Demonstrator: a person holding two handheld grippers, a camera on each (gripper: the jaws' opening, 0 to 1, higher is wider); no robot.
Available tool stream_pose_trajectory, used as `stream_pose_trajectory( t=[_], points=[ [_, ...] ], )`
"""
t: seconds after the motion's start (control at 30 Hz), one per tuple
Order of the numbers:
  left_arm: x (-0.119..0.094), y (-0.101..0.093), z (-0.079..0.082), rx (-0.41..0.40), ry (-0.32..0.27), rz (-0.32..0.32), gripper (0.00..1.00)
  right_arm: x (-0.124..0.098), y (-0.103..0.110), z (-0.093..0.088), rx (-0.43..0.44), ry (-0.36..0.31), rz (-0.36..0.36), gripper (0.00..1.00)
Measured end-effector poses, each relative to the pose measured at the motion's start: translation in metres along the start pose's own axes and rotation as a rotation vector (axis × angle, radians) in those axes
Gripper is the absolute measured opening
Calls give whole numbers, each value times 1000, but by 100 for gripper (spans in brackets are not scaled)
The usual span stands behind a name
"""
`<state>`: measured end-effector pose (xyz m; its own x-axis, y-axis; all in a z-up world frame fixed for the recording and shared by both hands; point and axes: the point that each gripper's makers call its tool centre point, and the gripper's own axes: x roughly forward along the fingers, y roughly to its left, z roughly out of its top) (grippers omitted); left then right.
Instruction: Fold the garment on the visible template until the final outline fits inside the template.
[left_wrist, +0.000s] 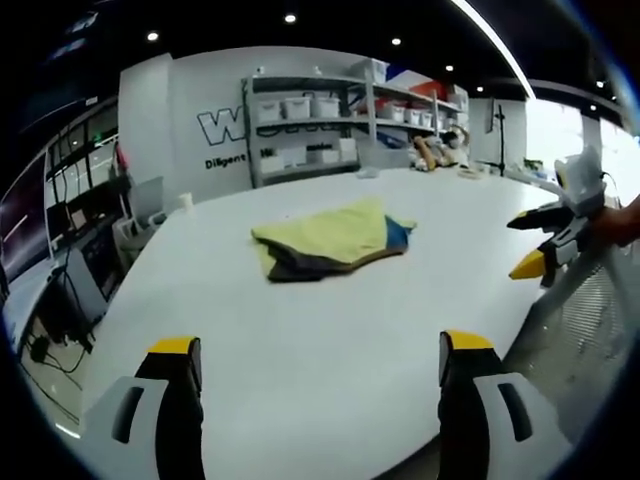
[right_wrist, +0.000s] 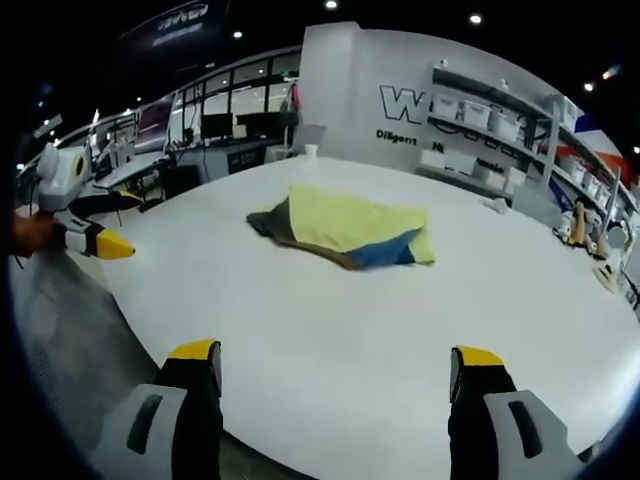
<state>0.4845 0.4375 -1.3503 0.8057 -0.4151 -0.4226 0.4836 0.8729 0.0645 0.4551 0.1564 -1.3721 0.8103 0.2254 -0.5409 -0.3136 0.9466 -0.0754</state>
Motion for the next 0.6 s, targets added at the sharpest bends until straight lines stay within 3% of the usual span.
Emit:
stream_pose_trajectory(
  t=[0.47,0.6],
  points=[
    [1,1,-3,2,14,0,96,0,5,7,20,-39,27,96],
    [1,0,-3,21,18,0,95,2,9,6,-24,-31,44,94]
  ],
)
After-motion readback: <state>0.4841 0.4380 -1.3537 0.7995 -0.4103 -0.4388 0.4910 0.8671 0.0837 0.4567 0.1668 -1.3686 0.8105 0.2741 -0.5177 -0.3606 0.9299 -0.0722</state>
